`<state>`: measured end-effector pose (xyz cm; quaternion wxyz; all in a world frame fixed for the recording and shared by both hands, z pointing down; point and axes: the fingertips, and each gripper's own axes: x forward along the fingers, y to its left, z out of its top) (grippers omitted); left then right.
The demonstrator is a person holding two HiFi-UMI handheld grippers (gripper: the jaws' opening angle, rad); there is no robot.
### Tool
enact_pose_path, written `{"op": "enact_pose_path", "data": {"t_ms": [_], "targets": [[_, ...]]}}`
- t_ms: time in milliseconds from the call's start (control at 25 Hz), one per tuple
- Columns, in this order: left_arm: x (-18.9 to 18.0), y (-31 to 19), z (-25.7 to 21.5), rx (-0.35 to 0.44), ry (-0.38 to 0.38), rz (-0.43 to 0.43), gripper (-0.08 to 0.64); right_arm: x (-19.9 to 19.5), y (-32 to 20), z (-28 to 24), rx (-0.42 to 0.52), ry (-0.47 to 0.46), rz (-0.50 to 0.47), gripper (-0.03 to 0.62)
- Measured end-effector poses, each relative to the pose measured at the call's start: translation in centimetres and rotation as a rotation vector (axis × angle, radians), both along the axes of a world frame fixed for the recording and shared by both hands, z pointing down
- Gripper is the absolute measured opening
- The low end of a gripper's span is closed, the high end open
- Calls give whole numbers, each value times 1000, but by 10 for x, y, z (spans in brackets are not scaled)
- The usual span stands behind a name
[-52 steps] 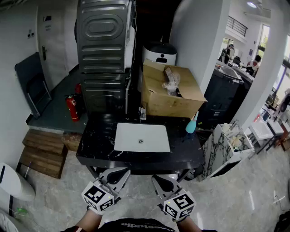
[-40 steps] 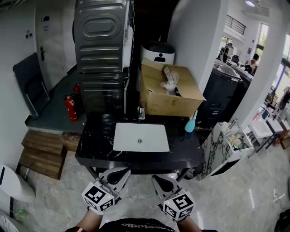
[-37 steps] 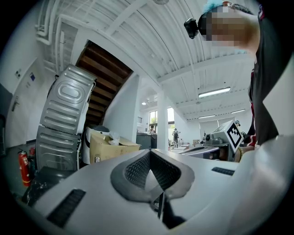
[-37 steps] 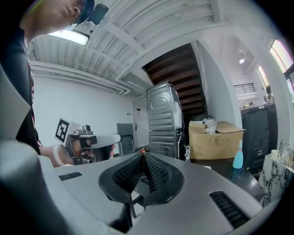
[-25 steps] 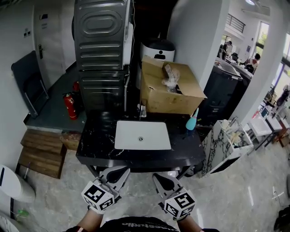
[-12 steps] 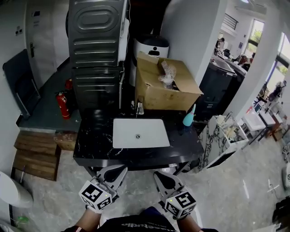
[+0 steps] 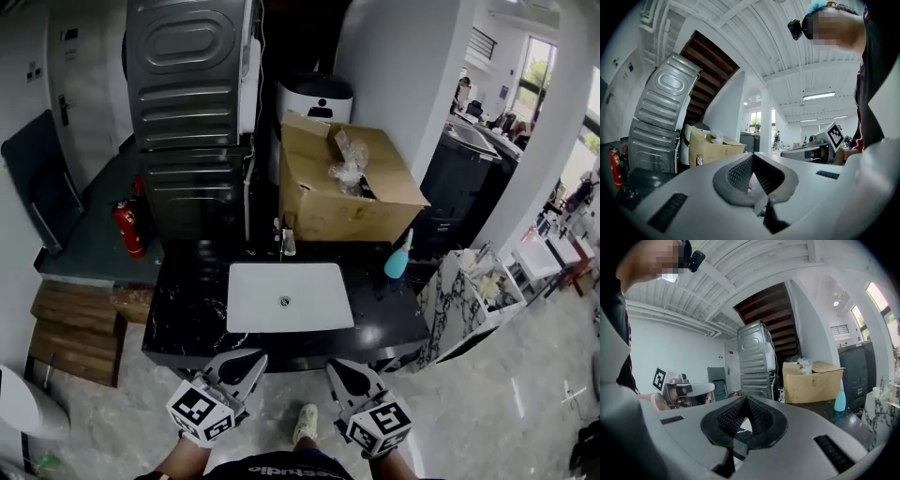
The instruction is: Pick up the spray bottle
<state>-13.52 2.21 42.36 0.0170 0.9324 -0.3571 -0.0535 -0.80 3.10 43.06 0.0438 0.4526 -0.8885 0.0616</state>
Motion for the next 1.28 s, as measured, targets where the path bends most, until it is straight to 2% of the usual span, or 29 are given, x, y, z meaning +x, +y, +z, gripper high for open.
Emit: {"op": "enact_pose_path", "data": {"t_ms": [200,400,640,1000,1280], "targets": [[33,-78,-16,23,5,-20,15,22,-79,-15,39,-5,-54,38],[81,-154,-37,69,-20,-27,15,57,-149,-29,60,-7,-94,38],[123,-209,-44,70,-34,-29,15,96,-204,-36,63,-26,-104,38],[121,-254,-36,35,-36,-8,15,86,-247,-26,19,-36,-89,38],[102,-273,-33,35,-23,22,15,73,-261,-31,49,-19,-38,38]]}}
